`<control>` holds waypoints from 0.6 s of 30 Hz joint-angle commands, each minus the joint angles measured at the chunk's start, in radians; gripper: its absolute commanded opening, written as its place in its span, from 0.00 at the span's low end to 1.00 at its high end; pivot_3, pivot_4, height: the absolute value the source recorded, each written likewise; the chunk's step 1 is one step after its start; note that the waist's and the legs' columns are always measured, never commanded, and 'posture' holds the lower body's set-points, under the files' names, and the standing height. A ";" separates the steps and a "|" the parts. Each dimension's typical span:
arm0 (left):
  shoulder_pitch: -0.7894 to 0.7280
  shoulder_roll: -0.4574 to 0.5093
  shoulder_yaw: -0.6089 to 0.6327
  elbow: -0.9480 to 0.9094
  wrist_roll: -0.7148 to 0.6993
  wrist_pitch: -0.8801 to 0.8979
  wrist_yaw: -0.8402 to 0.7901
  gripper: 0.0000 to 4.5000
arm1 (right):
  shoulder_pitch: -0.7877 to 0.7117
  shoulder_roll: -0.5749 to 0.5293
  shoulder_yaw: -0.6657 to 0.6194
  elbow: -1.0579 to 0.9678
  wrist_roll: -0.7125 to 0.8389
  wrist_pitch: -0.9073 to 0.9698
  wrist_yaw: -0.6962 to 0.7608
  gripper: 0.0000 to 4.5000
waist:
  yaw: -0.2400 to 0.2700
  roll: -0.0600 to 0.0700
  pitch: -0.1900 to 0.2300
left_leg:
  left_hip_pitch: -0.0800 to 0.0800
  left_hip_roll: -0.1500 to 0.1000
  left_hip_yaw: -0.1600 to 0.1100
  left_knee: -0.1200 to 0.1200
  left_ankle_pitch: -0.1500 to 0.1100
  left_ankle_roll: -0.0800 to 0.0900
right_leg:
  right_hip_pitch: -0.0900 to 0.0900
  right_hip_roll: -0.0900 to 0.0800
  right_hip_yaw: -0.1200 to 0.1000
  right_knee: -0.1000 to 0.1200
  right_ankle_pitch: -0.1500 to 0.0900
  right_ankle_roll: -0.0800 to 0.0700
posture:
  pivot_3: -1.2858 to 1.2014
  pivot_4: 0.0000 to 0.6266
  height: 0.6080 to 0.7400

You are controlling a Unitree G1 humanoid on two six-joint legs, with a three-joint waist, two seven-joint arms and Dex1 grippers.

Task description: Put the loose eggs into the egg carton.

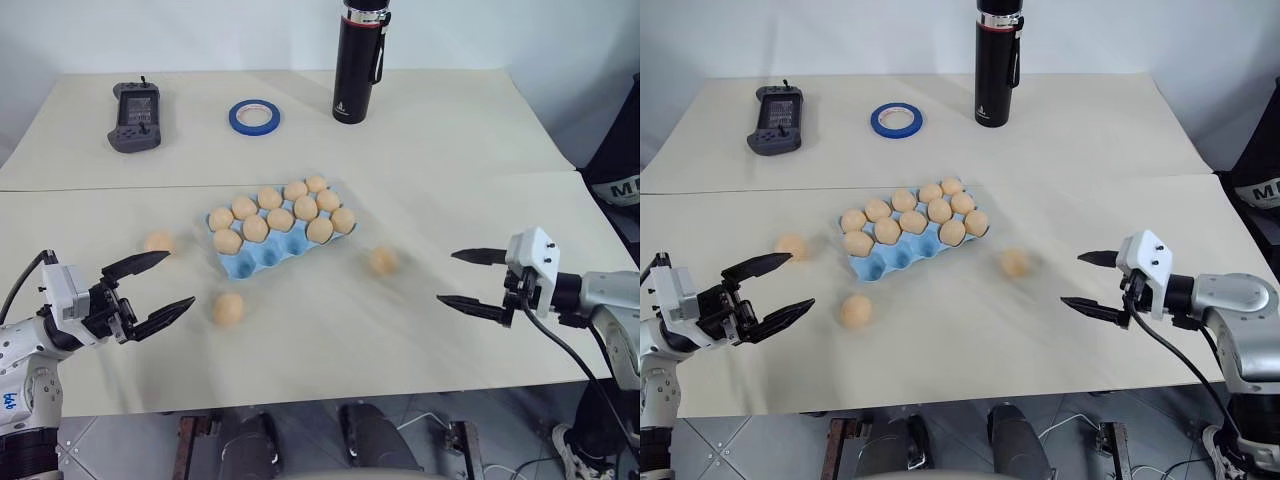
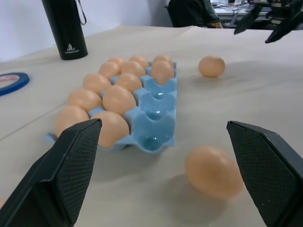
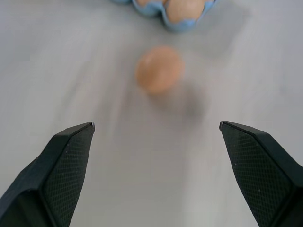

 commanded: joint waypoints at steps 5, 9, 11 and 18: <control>-0.032 0.031 0.026 0.029 -0.006 -0.028 -0.010 1.00 | -0.118 0.169 0.059 -0.120 0.040 0.081 -0.210 0.99 | -0.007 0.000 0.000 | 0.001 0.001 0.000 0.000 0.001 -0.001 | -0.001 0.001 0.000 0.002 0.001 -0.002 | 0.52 0.24 1.00; -0.030 0.029 0.025 0.016 -0.003 -0.026 0.000 1.00 | -0.174 0.260 0.163 -0.089 -0.024 0.096 -0.293 0.99 | -0.002 0.000 0.000 | 0.000 0.001 -0.001 -0.001 0.001 -0.001 | -0.001 0.001 -0.001 0.002 0.001 -0.002 | 0.52 0.24 1.00; -0.028 0.028 0.025 0.012 -0.002 -0.028 0.004 1.00 | -0.201 0.292 0.206 -0.053 -0.061 0.084 -0.323 0.99 | -0.001 0.000 0.000 | 0.000 0.001 0.000 -0.001 0.001 -0.001 | -0.002 0.001 -0.001 0.002 0.002 -0.001 | 0.52 0.24 1.00; 0.010 0.027 0.048 -0.041 -0.013 -0.023 0.033 1.00 | -0.283 0.339 0.285 0.105 -0.188 -0.010 -0.390 0.99 | -0.001 0.000 0.000 | -0.001 0.001 0.004 -0.001 0.000 -0.001 | -0.003 0.001 -0.002 0.002 0.002 -0.001 | 0.52 0.24 1.00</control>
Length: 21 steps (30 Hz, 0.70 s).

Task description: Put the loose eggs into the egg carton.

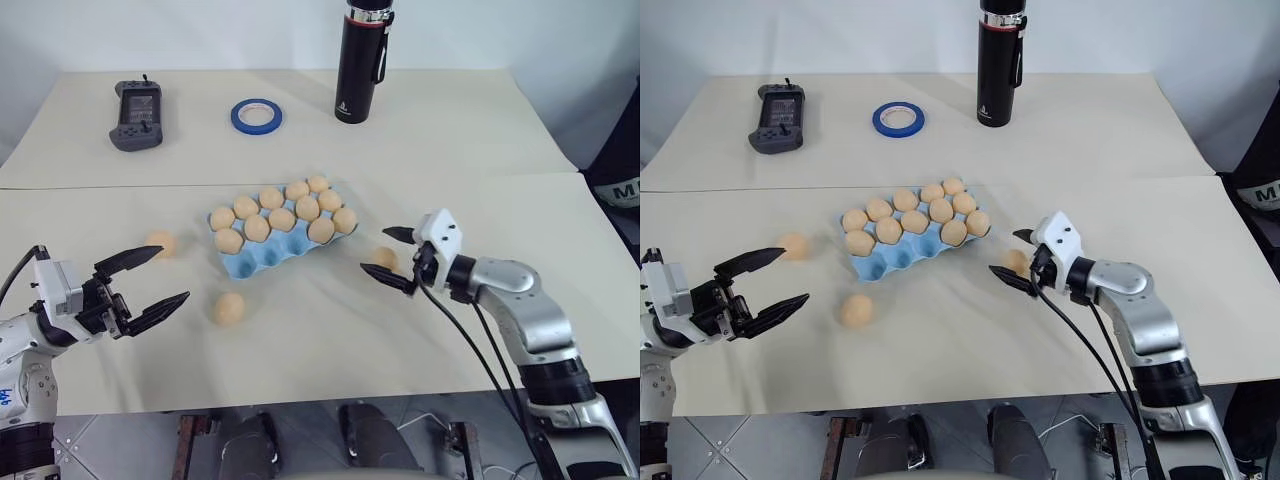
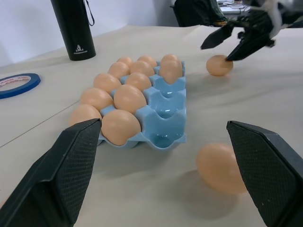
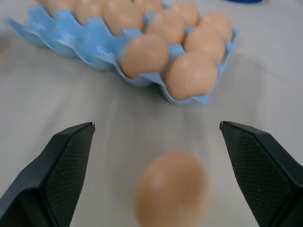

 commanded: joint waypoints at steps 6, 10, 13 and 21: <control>0.048 0.003 0.045 -0.077 -0.016 -0.011 0.033 1.00 | 0.006 -0.013 0.018 0.033 -0.034 -0.056 0.036 0.86 | -0.001 0.000 0.000 | 0.000 0.000 0.000 0.000 0.000 0.000 | 0.000 0.000 0.000 0.000 0.000 0.000 | 0.52 0.24 1.00; 0.057 -0.005 0.045 -0.089 -0.017 -0.011 0.043 1.00 | 0.014 -0.007 0.014 0.020 -0.029 -0.055 0.050 0.57 | -0.001 0.000 0.000 | 0.000 0.000 0.000 0.000 0.000 0.000 | 0.000 0.000 0.000 0.000 0.000 0.000 | 0.52 0.24 1.00; 0.058 -0.007 0.046 -0.092 -0.017 -0.010 0.048 1.00 | 0.002 -0.008 0.004 0.012 -0.022 -0.047 0.054 0.42 | -0.001 0.000 0.000 | 0.000 0.000 0.000 0.000 0.000 0.000 | 0.001 0.000 0.000 0.000 0.000 0.000 | 0.52 0.24 1.00; 0.064 -0.008 0.055 -0.090 -0.014 -0.016 0.057 1.00 | -0.174 0.068 -0.041 -0.056 0.082 0.082 -0.007 0.40 | -0.011 0.000 0.000 | 0.000 0.000 0.000 0.000 0.000 0.000 | 0.000 0.000 0.001 0.001 0.000 0.000 | 0.52 0.24 1.00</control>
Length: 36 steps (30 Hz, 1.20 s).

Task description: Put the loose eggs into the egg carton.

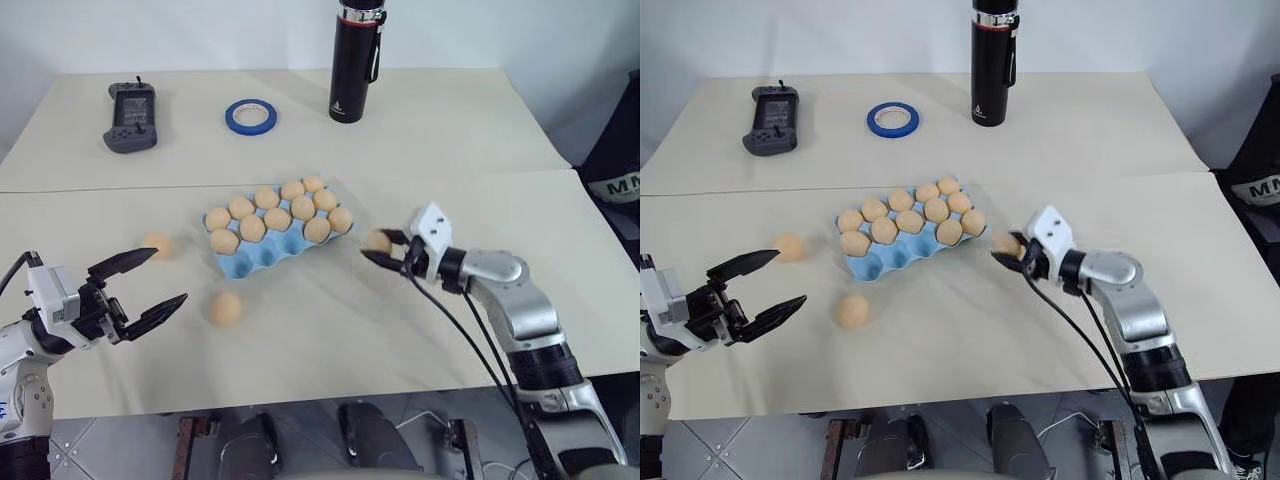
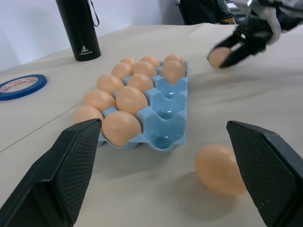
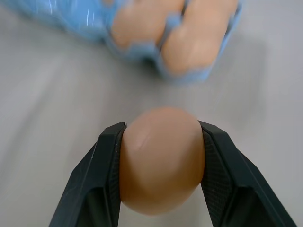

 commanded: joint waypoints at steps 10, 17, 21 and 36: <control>0.054 -0.009 0.045 -0.055 -0.013 -0.027 0.037 1.00 | -0.263 0.252 0.129 0.161 -0.014 0.101 -0.092 0.40 | -0.019 0.000 0.000 | -0.001 0.000 0.000 -0.001 0.000 -0.001 | 0.000 0.000 -0.002 0.000 0.000 0.000 | 0.52 0.24 1.00; 0.083 -0.014 0.060 -0.081 -0.018 -0.030 0.061 1.00 | -0.265 0.349 0.179 0.192 -0.033 0.050 -0.074 0.40 | -0.021 0.000 0.000 | -0.001 0.000 0.001 -0.001 0.000 -0.001 | -0.001 0.000 -0.002 0.000 0.000 0.000 | 0.52 0.24 1.00; 0.103 -0.019 0.065 -0.095 -0.020 -0.035 0.074 1.00 | -0.254 0.364 0.203 0.181 -0.045 0.040 -0.060 0.61 | -0.021 0.000 0.000 | -0.001 0.000 0.001 -0.001 0.000 -0.001 | -0.001 0.000 -0.003 0.000 0.000 0.000 | 0.52 0.24 1.00; 0.135 -0.029 0.087 -0.106 -0.002 -0.041 0.115 1.00 | -0.218 0.222 0.136 0.068 0.033 -0.003 0.140 1.00 | -0.020 0.000 0.000 | -0.001 0.000 0.001 -0.002 0.000 -0.001 | -0.001 0.000 -0.003 -0.001 0.000 0.000 | 0.52 0.24 1.00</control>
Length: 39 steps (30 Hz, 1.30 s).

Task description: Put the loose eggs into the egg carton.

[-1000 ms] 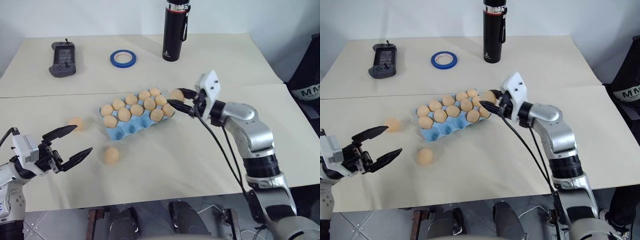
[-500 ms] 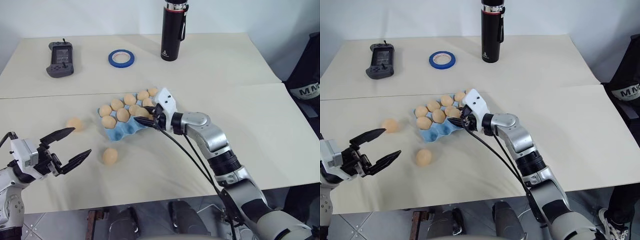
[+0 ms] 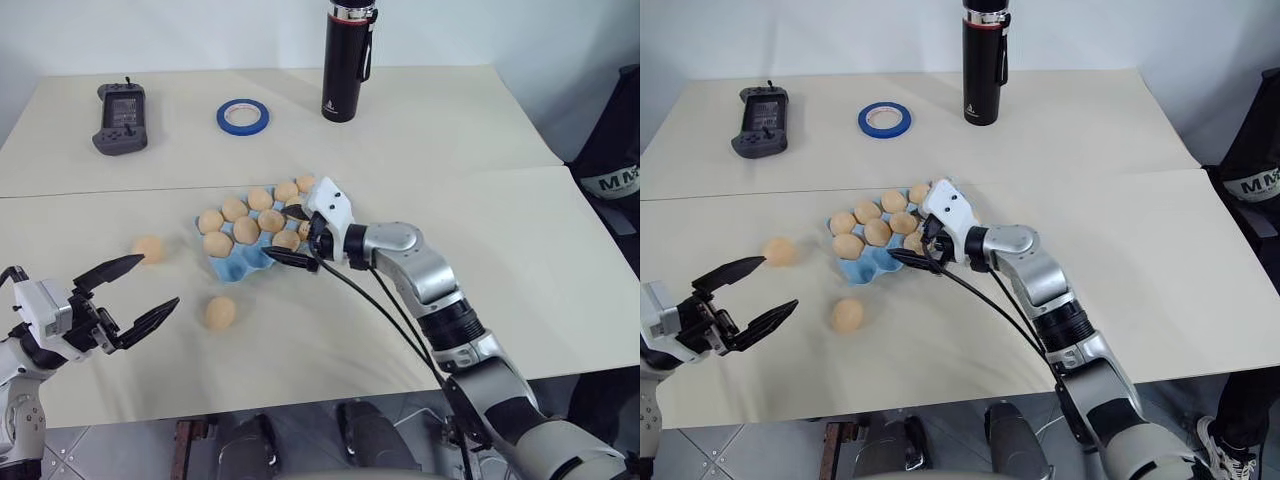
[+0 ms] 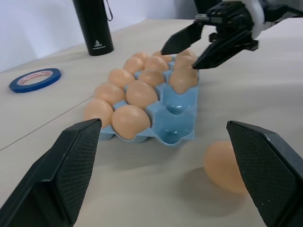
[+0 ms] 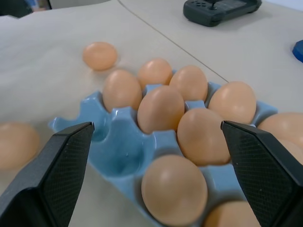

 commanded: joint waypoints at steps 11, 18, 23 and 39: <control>0.208 -0.120 0.080 -0.184 0.070 -0.068 0.197 1.00 | 0.245 -0.399 -0.219 -0.148 0.277 -0.131 0.531 1.00 | 0.002 -0.001 0.000 | 0.001 0.000 -0.002 0.001 -0.002 0.001 | 0.002 0.000 0.002 -0.003 0.000 0.000 | 0.52 0.24 1.00; 0.422 -0.306 0.042 -0.419 0.128 -0.073 0.346 1.00 | 0.293 -0.538 -0.278 -0.048 0.283 -0.172 0.657 1.00 | 0.002 -0.001 0.001 | 0.002 -0.001 -0.004 0.002 -0.003 0.003 | 0.005 -0.001 0.003 -0.006 0.000 0.000 | 0.52 0.24 1.00; 0.508 -0.389 -0.037 -0.531 0.173 -0.076 0.398 1.00 | 0.271 -0.566 -0.285 -0.009 0.268 -0.164 0.643 1.00 | 0.000 -0.001 0.001 | 0.005 -0.001 -0.011 0.002 -0.004 0.005 | 0.014 -0.003 0.002 -0.013 -0.001 -0.005 | 0.52 0.24 1.00; 0.323 -0.469 -0.375 -0.527 0.436 0.142 0.692 1.00 | 0.250 -0.541 -0.269 -0.051 0.263 -0.134 0.579 1.00 | 0.006 0.000 0.002 | 0.003 -0.004 -0.018 0.002 -0.004 0.008 | 0.022 -0.005 0.000 -0.025 0.006 0.000 | 0.52 0.24 1.00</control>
